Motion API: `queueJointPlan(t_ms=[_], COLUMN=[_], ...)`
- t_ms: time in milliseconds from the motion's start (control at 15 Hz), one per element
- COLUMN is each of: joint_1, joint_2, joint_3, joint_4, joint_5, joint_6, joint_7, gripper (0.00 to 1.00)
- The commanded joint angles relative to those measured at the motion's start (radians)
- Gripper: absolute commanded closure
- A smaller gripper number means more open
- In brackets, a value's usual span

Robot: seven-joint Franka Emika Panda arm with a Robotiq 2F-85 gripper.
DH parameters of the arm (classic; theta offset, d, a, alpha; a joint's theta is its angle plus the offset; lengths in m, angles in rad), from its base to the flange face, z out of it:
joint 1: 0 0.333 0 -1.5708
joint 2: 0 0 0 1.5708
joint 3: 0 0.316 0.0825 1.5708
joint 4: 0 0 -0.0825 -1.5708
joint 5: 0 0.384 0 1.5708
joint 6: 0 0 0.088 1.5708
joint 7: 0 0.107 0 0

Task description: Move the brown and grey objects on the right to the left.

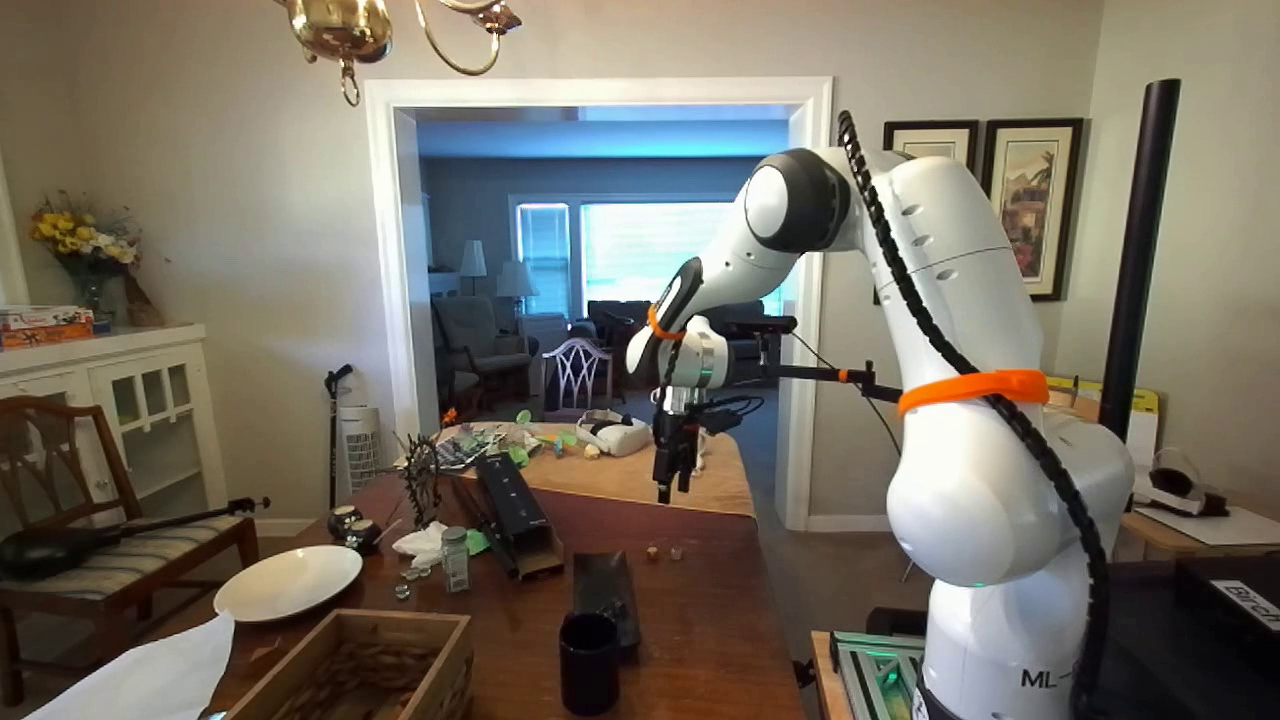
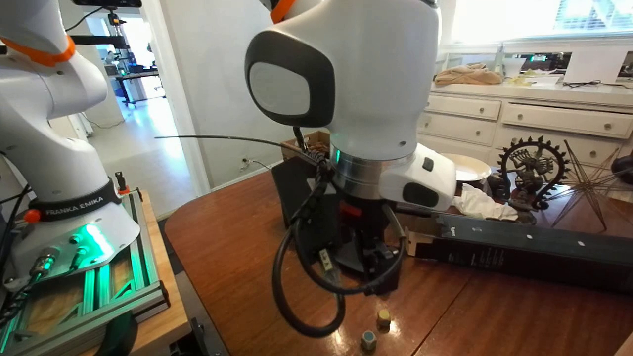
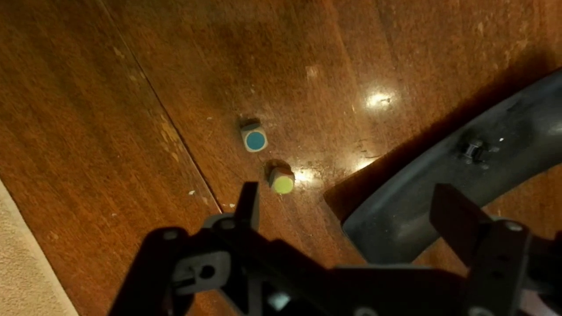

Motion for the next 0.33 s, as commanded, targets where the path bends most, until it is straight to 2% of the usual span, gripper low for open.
queueJointPlan(t_ms=[0,133,267], joint_1=[-0.004,-0.006,0.014], joint_2=[-0.023,-0.022,-0.002], joint_3=[0.005,0.005,-0.014], joint_4=[-0.021,-0.017,0.004], joint_5=[0.055,0.072,0.051], joint_6=[-0.011,-0.011,-0.005], joint_7=[-0.076,-0.109,-0.078], gripper=[0.00,0.00,0.00])
